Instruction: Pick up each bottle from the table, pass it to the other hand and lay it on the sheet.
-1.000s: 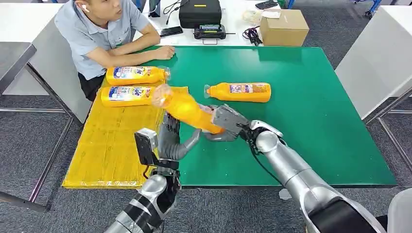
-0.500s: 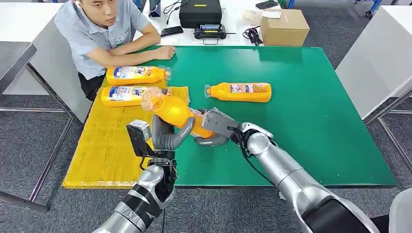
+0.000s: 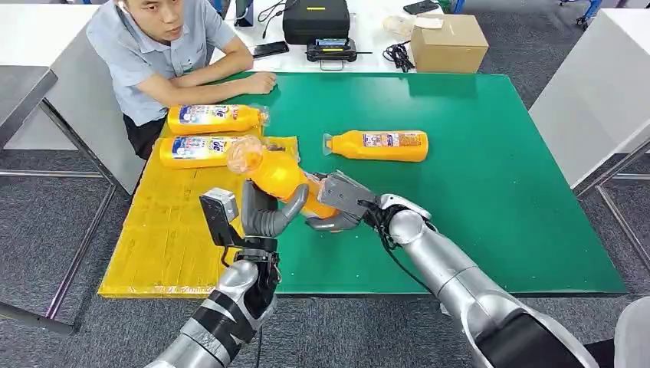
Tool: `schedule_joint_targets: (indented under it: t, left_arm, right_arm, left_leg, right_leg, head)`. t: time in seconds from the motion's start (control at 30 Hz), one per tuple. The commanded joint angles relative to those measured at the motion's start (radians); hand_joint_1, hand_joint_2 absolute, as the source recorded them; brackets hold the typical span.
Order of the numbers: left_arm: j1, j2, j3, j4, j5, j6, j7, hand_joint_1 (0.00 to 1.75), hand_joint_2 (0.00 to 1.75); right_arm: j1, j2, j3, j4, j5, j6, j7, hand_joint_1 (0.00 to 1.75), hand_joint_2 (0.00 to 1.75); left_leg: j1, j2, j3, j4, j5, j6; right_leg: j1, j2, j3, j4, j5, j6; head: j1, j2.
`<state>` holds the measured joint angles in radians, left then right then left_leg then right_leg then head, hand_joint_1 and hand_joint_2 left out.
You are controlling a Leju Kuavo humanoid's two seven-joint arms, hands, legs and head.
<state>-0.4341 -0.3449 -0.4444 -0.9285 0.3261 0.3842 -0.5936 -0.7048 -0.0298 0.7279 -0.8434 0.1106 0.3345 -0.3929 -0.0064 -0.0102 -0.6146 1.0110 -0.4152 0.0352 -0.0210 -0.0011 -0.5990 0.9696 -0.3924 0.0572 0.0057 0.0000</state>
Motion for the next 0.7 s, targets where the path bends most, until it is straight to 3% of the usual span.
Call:
schedule_joint_targets:
  t: [0.03,0.07,0.1,0.13,0.17,0.43,0.67,0.7]
  left_arm:
    - [-0.014,0.013,-0.016,0.011,-0.022,0.014,0.003,1.75,1.75]
    - [-0.012,0.017,-0.023,0.004,-0.037,0.032,0.008,1.75,1.75]
    - [-0.009,0.017,-0.026,0.000,-0.044,0.041,0.010,1.75,1.75]
    - [-0.008,0.017,-0.026,0.000,-0.044,0.040,0.010,1.75,1.75]
    - [-0.009,0.018,-0.029,0.003,-0.056,0.059,0.007,1.75,1.75]
    - [-0.012,0.030,-0.051,0.031,-0.225,0.263,-0.050,1.75,1.75]
    - [-0.012,0.031,-0.050,0.030,-0.225,0.262,-0.050,1.75,1.75]
    - [-0.015,0.035,-0.054,0.035,-0.274,0.314,-0.064,1.75,1.75]
  right_arm:
    - [-0.043,-0.006,0.040,0.078,0.011,-0.021,-0.001,1.38,1.75]
    - [-0.042,-0.007,0.036,0.080,0.013,-0.030,-0.002,0.99,1.75]
    - [-0.042,-0.010,0.035,0.082,0.017,-0.036,-0.001,0.79,1.75]
    - [-0.042,-0.011,0.035,0.083,0.017,-0.035,-0.001,0.79,1.75]
    - [-0.040,-0.011,0.029,0.084,0.016,-0.041,-0.001,0.00,1.75]
    - [0.003,-0.019,-0.039,0.100,0.051,-0.134,-0.005,0.00,1.75]
    - [0.004,-0.021,-0.039,0.100,0.052,-0.133,-0.006,0.00,1.75]
    - [0.006,-0.018,-0.046,0.097,0.055,-0.140,-0.007,0.00,1.75]
  left_leg:
    - [0.001,0.001,0.003,0.000,-0.002,-0.002]
    - [0.001,0.001,0.002,0.000,-0.001,-0.002]
    - [0.000,0.001,0.002,0.000,-0.001,-0.001]
    - [0.001,0.002,0.004,0.000,-0.002,-0.002]
    - [0.001,0.001,0.003,0.000,-0.001,-0.002]
    - [0.001,0.000,0.004,0.000,-0.002,-0.002]
    - [0.000,0.001,0.002,0.000,-0.001,-0.001]
    - [0.001,0.001,0.004,0.000,-0.002,-0.002]
  right_leg:
    - [0.001,0.000,0.003,0.000,-0.002,-0.003]
    - [0.001,0.001,0.002,0.000,-0.001,-0.002]
    - [0.000,0.000,0.002,0.000,-0.001,-0.002]
    - [0.001,0.001,0.003,0.000,-0.002,-0.003]
    - [0.001,0.000,0.003,0.000,-0.001,-0.002]
    - [0.001,-0.001,0.004,-0.001,-0.002,-0.003]
    - [0.000,0.000,0.002,0.000,-0.001,-0.002]
    - [0.001,0.000,0.003,0.000,-0.001,-0.003]
  head:
    - [0.000,0.000]
    - [0.000,0.000]
    - [0.000,0.000]
    - [0.000,0.000]
    - [0.000,0.000]
    - [0.000,0.000]
    - [0.000,0.000]
    - [0.000,0.000]
